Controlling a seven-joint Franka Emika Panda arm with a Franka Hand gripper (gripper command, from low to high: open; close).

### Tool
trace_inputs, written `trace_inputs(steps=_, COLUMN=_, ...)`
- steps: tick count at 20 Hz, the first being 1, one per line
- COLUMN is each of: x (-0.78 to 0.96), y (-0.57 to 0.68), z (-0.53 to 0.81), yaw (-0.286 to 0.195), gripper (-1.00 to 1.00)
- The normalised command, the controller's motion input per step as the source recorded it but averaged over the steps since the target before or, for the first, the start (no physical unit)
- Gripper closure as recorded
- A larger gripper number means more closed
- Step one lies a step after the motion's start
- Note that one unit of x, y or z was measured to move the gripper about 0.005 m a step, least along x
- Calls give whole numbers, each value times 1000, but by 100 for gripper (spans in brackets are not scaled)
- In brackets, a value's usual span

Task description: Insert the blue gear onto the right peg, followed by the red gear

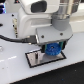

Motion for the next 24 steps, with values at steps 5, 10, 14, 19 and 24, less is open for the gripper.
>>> trace_inputs(steps=5, x=171, y=24, z=-114, yaw=0, gripper=100)
trace_inputs(steps=10, x=132, y=31, z=-110, yaw=0, gripper=100)
trace_inputs(steps=14, x=101, y=36, z=-90, yaw=0, gripper=100)
trace_inputs(steps=19, x=67, y=44, z=-54, yaw=0, gripper=100)
trace_inputs(steps=24, x=37, y=73, z=-8, yaw=0, gripper=100)
